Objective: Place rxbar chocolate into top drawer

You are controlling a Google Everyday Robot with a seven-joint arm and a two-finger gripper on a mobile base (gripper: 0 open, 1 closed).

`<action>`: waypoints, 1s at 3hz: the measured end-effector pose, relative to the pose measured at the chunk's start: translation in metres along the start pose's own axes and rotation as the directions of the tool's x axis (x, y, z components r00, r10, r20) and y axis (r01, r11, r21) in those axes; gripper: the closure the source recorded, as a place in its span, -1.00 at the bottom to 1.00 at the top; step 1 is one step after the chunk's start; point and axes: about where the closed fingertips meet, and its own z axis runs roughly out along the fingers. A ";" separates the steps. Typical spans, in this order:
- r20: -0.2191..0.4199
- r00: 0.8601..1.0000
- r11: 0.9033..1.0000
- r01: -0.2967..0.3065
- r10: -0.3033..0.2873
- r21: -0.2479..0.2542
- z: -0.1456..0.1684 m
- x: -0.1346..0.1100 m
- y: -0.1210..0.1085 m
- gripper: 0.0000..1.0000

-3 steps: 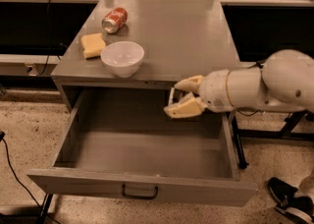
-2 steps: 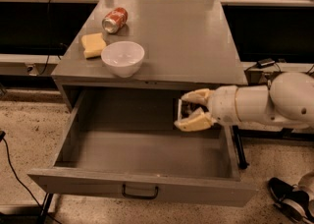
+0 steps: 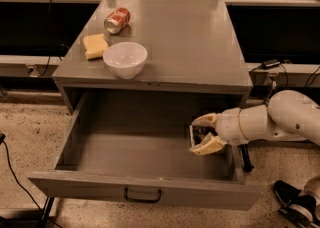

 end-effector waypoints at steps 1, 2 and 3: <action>-0.008 1.000 1.000 0.000 0.000 -0.001 0.000 0.004 0.000 1.00; -0.027 0.999 1.000 -0.023 0.022 -0.006 0.024 -0.003 0.003 1.00; -0.088 0.996 1.000 -0.020 0.018 -0.014 0.063 -0.019 0.013 1.00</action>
Offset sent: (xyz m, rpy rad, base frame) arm 0.0126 0.0640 -0.0327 -0.0435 0.0743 -0.0521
